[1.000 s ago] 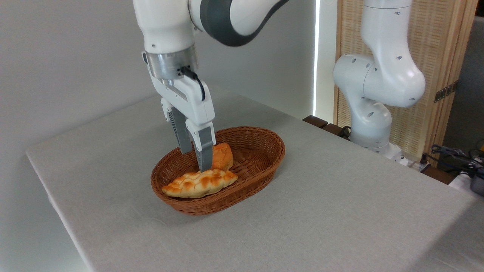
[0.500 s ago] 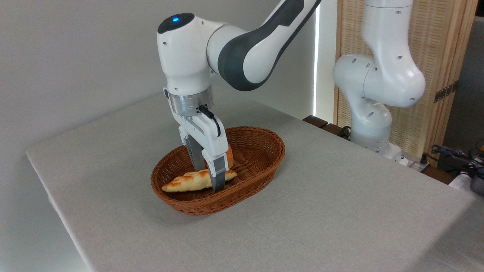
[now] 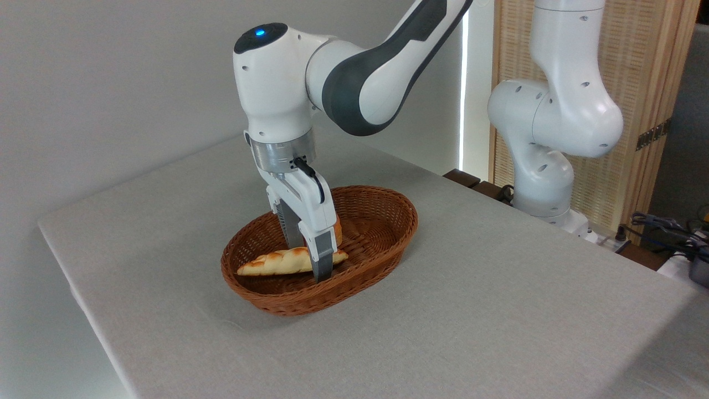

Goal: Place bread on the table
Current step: 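Close the gripper on the middle of the glazed bread roll, then lift the bread roll out of the basket and carry it beside the basket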

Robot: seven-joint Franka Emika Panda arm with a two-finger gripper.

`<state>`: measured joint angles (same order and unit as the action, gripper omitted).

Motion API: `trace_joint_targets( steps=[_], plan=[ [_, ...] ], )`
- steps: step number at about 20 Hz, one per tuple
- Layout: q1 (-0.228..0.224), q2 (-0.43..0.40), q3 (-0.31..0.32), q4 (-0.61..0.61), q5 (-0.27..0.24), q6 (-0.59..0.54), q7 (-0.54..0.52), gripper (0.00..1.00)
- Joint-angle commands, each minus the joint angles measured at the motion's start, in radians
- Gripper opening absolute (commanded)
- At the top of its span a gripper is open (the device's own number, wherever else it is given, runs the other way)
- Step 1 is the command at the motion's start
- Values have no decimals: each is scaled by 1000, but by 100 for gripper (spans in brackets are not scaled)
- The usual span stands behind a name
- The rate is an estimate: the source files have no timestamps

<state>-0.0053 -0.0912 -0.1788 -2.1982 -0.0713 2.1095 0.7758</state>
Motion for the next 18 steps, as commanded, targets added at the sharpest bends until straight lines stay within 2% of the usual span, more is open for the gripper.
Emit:
trace_joint_targets(
  steps=[1,3,8,14,16,18],
  plan=[
    [4,-13,1,-31,2,18,31,24],
    [4,-10,1,-31,2,18,31,20],
    [4,-10,4,-31,2,14,51,1],
    [5,-30,12,-8,2,0,46,0],
    [5,-45,10,47,1,-79,48,0],
    [5,-44,12,148,1,-220,53,0]
  ],
)
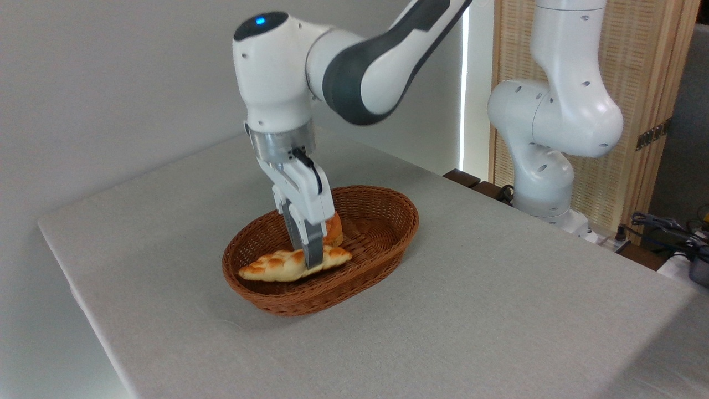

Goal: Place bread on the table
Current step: 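Lift the bread roll out of the basket and carry it beside the basket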

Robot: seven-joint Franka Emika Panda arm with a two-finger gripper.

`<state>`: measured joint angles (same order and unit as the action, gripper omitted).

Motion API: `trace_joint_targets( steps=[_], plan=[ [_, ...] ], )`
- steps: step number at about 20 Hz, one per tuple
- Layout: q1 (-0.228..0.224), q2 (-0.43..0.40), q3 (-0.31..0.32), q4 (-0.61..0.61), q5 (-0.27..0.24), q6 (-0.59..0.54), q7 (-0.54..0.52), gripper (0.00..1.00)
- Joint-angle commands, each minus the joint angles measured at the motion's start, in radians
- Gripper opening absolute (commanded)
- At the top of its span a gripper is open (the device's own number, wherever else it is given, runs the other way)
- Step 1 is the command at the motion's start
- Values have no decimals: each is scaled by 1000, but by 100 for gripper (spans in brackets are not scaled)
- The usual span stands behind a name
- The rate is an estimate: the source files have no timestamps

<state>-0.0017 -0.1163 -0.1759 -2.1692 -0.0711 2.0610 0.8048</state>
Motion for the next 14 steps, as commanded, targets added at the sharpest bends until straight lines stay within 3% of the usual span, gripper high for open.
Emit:
trace_joint_targets(
  steps=[1,7,12,14],
  plan=[
    [2,-19,16,156,1,-220,31,0],
    [2,-25,105,236,-1,-334,77,0],
    [0,-25,292,235,2,-337,259,0],
    [0,-25,340,230,4,-337,301,0]
  ],
)
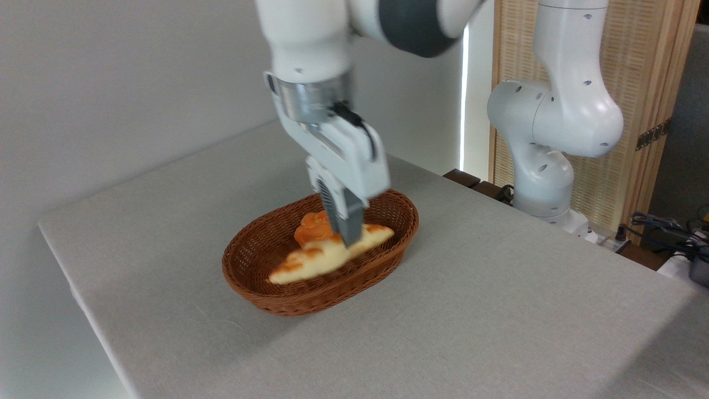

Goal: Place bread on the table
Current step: 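Lift the bread roll out of the basket and carry it beside the basket, then lower the bread roll onto the table and open the gripper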

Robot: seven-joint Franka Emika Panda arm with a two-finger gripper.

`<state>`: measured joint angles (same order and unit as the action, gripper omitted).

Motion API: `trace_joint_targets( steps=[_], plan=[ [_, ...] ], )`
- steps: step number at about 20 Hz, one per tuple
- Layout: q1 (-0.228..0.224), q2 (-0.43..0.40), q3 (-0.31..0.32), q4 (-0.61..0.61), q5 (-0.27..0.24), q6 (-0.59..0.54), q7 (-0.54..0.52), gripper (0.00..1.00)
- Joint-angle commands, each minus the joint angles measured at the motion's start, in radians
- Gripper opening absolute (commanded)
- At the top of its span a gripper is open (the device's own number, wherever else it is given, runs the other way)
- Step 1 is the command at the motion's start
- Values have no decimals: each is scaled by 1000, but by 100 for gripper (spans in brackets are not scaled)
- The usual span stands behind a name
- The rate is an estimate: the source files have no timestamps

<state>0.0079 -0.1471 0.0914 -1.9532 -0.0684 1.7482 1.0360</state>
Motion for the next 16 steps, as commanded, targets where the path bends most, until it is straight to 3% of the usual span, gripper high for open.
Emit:
trace_joint_targets(
  steps=[1,7,8,9,11,13,14,16],
  plan=[
    [-9,15,85,11,10,-23,82,2],
    [-8,83,125,4,140,23,125,16],
    [-8,92,133,-1,147,28,128,23],
    [-9,101,134,-7,147,30,130,37],
    [-9,138,134,-9,147,59,128,75],
    [-9,181,131,-9,147,102,116,85],
    [-9,184,125,-9,147,103,113,98],
    [-9,184,125,-7,147,106,116,100]
  ],
)
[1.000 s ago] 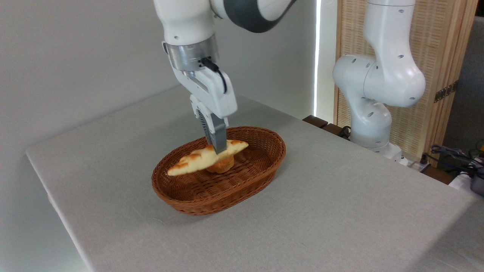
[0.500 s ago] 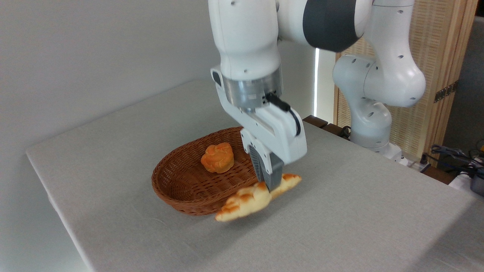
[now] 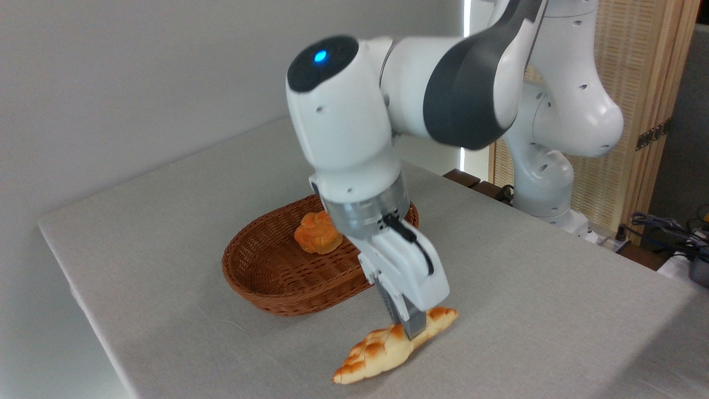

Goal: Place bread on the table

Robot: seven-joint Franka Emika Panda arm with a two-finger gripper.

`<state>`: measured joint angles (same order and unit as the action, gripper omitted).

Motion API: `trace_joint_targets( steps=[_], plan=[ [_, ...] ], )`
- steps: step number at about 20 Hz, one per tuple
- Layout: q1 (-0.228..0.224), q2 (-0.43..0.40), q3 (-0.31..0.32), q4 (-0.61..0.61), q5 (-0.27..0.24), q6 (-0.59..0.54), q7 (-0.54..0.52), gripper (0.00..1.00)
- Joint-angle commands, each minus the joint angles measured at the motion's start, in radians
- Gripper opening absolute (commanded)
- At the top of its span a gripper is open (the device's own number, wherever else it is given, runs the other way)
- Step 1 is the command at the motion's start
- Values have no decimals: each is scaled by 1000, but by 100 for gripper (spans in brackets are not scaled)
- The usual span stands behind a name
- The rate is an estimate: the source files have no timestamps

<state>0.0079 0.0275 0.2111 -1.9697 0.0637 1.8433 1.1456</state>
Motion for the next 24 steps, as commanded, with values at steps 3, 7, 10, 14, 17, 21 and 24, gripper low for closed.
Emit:
trace_joint_targets(
  steps=[3,7,10,14,17,21,24],
  plan=[
    [-9,9,5,9,15,11,6,100],
    [-8,9,7,15,19,13,19,100],
    [-9,6,11,17,45,11,19,100],
    [-8,-3,16,51,53,11,19,100],
    [-3,-3,25,132,35,-1,7,100],
    [-8,-17,16,253,-59,-106,-101,100],
    [-8,-17,-12,359,-180,-243,-254,100]
  ],
)
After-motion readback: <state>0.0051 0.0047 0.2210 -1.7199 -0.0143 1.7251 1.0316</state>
